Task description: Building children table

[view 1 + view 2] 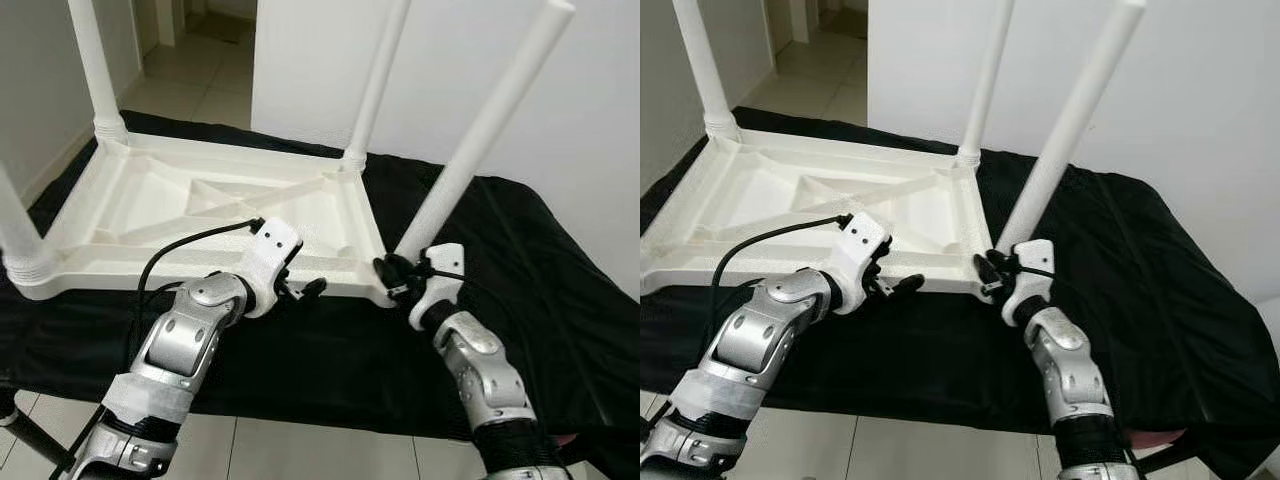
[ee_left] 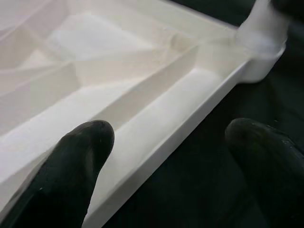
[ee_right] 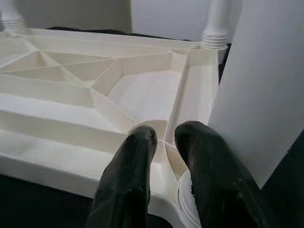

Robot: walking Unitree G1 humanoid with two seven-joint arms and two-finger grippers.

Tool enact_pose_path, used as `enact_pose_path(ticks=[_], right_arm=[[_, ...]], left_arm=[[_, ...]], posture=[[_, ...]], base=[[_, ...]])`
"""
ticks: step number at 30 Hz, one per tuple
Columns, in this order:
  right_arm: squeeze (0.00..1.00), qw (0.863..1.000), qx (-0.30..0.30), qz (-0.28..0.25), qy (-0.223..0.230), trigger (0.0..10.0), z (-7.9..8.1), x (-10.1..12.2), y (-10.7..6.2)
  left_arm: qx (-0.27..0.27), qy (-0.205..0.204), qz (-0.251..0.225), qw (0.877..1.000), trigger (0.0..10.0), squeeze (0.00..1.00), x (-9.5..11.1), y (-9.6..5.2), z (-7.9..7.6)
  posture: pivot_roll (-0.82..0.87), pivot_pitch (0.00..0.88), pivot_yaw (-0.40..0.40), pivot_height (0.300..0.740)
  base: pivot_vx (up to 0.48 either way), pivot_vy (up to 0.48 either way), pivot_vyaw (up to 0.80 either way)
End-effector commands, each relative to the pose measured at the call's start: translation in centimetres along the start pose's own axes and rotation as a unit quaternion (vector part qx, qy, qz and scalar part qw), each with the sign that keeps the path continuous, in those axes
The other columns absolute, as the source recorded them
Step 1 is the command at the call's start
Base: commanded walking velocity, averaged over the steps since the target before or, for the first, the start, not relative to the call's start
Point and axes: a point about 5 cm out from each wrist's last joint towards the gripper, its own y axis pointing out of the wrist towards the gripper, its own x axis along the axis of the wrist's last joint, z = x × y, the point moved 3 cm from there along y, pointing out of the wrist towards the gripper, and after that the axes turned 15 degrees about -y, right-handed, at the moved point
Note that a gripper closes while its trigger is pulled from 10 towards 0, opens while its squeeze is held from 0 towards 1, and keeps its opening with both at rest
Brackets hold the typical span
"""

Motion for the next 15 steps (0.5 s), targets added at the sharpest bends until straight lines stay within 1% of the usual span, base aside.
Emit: enact_pose_path(ticks=[1,4,5,6,8,9,13,15], right_arm=[[0.00,0.999,-0.047,0.005,0.001,10.0,-2.4,-0.3,-0.6],[0.00,0.999,-0.047,0.000,0.003,10.0,-2.5,-0.3,-0.7],[0.00,0.999,-0.038,-0.010,0.007,10.0,-2.1,0.0,-0.8],[0.00,0.999,-0.038,-0.010,0.007,10.0,-2.1,0.0,-0.8],[0.00,0.999,-0.024,-0.022,0.012,10.0,-1.3,0.5,-1.0],[0.00,0.999,-0.009,-0.030,0.017,10.0,-0.3,0.9,-1.1],[0.00,0.999,-0.003,-0.035,0.018,10.0,0.2,1.1,-1.2],[0.00,0.999,0.003,-0.041,0.021,10.0,0.8,1.5,-1.1]], left_arm=[[0.113,0.008,-0.008,0.994,10.0,0.00,-0.2,0.2,1.6],[0.129,0.023,0.006,0.991,10.0,0.00,-0.6,0.4,2.2],[0.139,0.029,0.008,0.990,10.0,0.00,-0.6,0.5,2.5],[0.139,0.029,0.008,0.990,10.0,0.00,-0.6,0.5,2.5],[0.156,0.036,0.012,0.987,10.0,0.00,-0.6,0.7,3.2],[0.167,0.034,0.017,0.985,10.0,0.00,-0.6,0.9,3.8],[0.170,0.035,0.019,0.985,10.0,0.00,-0.6,1.0,4.0],[0.168,0.040,0.030,0.985,10.0,0.00,-0.8,1.2,4.2]], posture=[[0.04,0.000,-0.140,0.740],[0.04,0.000,-0.137,0.740],[0.03,0.000,-0.134,0.740],[0.03,0.000,-0.134,0.740],[0.03,0.000,-0.132,0.740],[0.03,0.000,-0.133,0.740],[0.03,0.000,-0.132,0.740],[0.03,0.000,-0.131,0.740]], base=[[0.000,0.000,0.00],[0.000,0.000,0.00],[0.000,0.000,0.00],[0.000,0.000,0.00],[0.000,0.000,0.00],[0.000,0.000,0.00],[0.000,0.000,0.00],[0.000,0.000,0.00]])
